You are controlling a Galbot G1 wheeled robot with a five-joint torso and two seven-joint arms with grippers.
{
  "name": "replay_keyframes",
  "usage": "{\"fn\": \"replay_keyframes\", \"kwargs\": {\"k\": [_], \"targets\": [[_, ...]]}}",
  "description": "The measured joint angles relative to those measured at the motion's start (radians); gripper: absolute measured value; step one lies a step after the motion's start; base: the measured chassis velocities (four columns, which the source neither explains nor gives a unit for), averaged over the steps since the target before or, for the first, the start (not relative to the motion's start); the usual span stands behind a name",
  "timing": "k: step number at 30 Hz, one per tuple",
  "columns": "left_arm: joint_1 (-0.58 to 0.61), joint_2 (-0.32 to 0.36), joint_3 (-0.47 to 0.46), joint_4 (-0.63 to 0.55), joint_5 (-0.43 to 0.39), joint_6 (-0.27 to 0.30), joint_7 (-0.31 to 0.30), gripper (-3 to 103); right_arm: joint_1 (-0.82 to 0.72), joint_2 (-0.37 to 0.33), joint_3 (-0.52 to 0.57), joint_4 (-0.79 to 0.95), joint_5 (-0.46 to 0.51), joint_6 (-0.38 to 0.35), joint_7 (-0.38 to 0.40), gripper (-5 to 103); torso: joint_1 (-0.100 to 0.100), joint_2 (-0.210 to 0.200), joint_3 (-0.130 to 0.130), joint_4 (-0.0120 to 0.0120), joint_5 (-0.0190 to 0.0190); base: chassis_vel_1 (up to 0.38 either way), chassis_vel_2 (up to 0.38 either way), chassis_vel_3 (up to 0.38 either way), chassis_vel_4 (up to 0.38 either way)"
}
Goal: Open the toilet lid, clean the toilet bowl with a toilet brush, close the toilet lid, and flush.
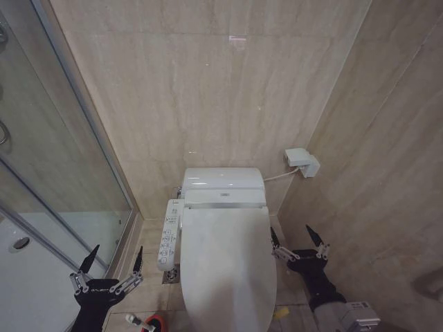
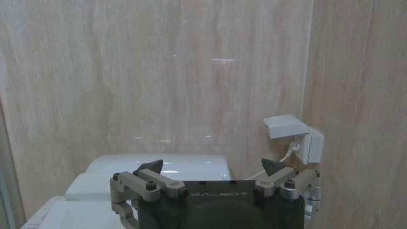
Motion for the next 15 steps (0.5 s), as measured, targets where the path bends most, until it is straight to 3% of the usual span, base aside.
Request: {"fn": "replay_keyframes", "kwargs": {"k": [15], "targets": [[0.0, 0.0, -0.001, 0.0, 0.0, 0.001, 0.001, 100, 0.0, 0.0, 0.0, 0.0, 0.0, 0.0, 0.0, 100, 0.0, 0.0, 0.0, 0.0, 0.0, 0.0, 0.0, 0.0, 0.0]]}}
